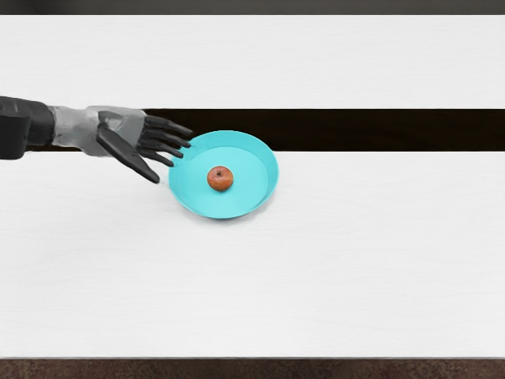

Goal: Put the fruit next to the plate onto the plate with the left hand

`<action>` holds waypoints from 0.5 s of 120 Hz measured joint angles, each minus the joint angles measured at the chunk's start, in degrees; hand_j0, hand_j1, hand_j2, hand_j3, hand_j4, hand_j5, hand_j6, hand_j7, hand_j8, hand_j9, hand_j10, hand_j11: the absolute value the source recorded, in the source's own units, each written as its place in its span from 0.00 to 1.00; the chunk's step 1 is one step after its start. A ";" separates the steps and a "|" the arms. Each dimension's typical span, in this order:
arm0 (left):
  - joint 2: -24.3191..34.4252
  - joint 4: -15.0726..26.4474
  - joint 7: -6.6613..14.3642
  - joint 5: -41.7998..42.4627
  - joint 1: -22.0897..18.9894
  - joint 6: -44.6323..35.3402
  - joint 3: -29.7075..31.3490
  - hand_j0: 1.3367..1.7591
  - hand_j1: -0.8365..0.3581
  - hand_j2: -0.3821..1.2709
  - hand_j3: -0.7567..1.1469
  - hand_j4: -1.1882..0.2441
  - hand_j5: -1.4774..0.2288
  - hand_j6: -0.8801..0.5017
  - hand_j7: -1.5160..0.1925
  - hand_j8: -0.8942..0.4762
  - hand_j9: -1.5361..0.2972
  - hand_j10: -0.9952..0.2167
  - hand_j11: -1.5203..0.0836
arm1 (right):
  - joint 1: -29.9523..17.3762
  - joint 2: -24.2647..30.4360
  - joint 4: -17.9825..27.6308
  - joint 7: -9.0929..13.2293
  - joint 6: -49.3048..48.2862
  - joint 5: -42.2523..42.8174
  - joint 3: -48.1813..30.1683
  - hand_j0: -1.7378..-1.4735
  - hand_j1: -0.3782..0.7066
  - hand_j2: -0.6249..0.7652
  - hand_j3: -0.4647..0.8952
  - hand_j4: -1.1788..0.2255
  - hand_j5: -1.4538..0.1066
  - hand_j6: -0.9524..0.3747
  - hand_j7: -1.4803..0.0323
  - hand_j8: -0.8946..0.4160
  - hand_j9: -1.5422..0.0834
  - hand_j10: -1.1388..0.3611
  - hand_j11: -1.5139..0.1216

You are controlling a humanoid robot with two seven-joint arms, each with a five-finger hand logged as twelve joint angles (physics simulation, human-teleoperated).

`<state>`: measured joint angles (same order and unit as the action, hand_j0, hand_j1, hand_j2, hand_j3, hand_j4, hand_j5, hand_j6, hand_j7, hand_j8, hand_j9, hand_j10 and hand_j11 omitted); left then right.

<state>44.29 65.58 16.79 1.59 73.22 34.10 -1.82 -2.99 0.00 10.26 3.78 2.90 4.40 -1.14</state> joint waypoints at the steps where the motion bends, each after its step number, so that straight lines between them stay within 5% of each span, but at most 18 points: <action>1: 0.24 -0.01 0.00 0.24 -0.17 0.07 -0.10 0.76 0.73 0.26 0.40 0.65 0.67 0.45 0.69 0.47 0.65 0.61 0.74 | 0.00 0.00 0.00 0.00 0.00 0.00 0.00 0.30 0.06 0.45 0.34 0.82 0.91 0.70 0.96 0.66 0.93 0.74 0.91; 21: 3.51 -1.77 0.00 9.57 -7.00 0.75 -1.15 0.76 0.74 0.26 0.40 0.65 0.67 0.45 0.69 0.47 0.66 0.61 0.74 | 0.00 0.00 0.01 0.00 0.01 0.00 0.00 0.30 0.06 0.45 0.34 0.82 0.91 0.70 0.96 0.66 0.93 0.74 0.91; 60: 5.45 -8.98 0.00 13.24 -9.86 0.92 -2.95 0.76 0.74 0.26 0.40 0.66 0.67 0.46 0.70 0.47 0.66 0.62 0.74 | 0.00 0.00 0.00 0.00 0.00 0.00 0.00 0.30 0.06 0.45 0.34 0.82 0.91 0.70 0.96 0.66 0.93 0.74 0.91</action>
<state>49.75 56.60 16.79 14.84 63.36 35.02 -4.77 -2.99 0.00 10.26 3.78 2.91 4.40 -1.14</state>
